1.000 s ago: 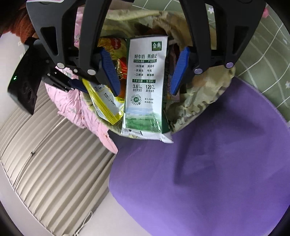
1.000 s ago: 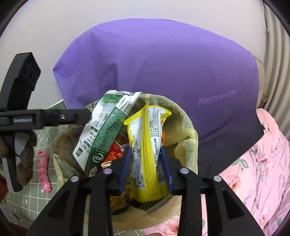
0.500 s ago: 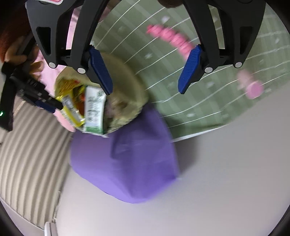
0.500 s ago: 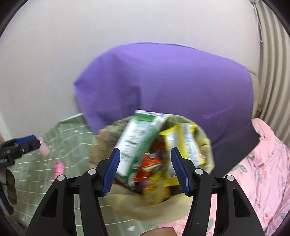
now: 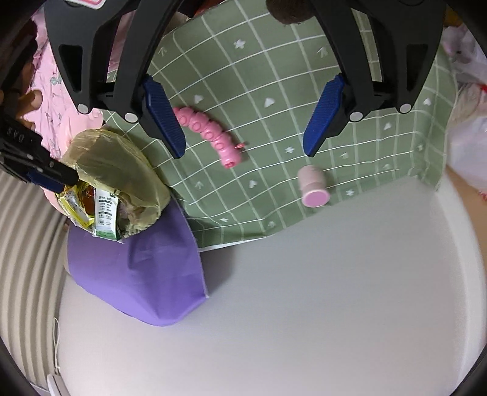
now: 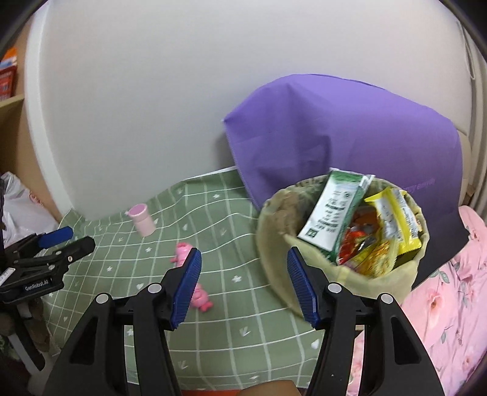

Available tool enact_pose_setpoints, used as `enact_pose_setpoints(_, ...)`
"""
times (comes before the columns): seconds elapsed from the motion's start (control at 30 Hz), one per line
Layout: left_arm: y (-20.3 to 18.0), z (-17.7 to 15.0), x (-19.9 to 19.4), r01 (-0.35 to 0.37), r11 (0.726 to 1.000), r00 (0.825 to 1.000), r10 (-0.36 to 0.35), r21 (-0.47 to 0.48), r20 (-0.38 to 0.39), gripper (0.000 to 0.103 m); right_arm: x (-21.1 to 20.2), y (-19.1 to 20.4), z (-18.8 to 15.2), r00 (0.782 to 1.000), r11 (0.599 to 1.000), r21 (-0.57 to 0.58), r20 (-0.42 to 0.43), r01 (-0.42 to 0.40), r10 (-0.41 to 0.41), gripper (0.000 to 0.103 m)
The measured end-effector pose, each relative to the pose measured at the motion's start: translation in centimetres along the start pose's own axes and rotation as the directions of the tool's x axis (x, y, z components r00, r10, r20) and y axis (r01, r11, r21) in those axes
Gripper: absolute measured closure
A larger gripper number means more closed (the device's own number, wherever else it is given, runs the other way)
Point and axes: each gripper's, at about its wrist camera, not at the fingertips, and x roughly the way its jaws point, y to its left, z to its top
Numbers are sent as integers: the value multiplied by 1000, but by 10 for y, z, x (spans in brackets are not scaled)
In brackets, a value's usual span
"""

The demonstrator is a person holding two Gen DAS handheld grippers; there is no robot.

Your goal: Collect trash

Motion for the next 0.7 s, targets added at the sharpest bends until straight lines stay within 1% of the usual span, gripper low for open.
enact_pose_setpoints(0.1,4,-3,-12,-15,1000,1000,15,-17,17,27,-7,14,-5,1000,1000,1,10,-4,4,48)
enact_pose_setpoints(0.23,3,-3,-18,-34,999,999,34,-3,23,27,-11,28,-10,1000,1000,-15,15,7,-7,48)
enact_pose_setpoints(0.3,5,-3,-18,-25,1000,1000,25,-11,19,27,-13,34,-12,1000,1000,-26,18,13,-12,48)
enact_pose_setpoints(0.33,5,-2,-17,-22,1000,1000,22,-9,17,28,-14,36,-12,1000,1000,-28,20,14,-13,48)
enact_pose_setpoints(0.43,6,-2,-19,-44,999,999,43,6,25,28,-15,41,-13,1000,999,-36,24,15,-15,48)
enact_pose_setpoints(0.53,8,-1,-20,-48,999,998,48,-2,31,28,-16,46,-15,999,999,-49,29,18,-17,48)
enact_pose_setpoints(0.7,8,0,-22,-59,998,997,59,9,40,28,-16,46,-14,999,998,-54,33,18,-16,48)
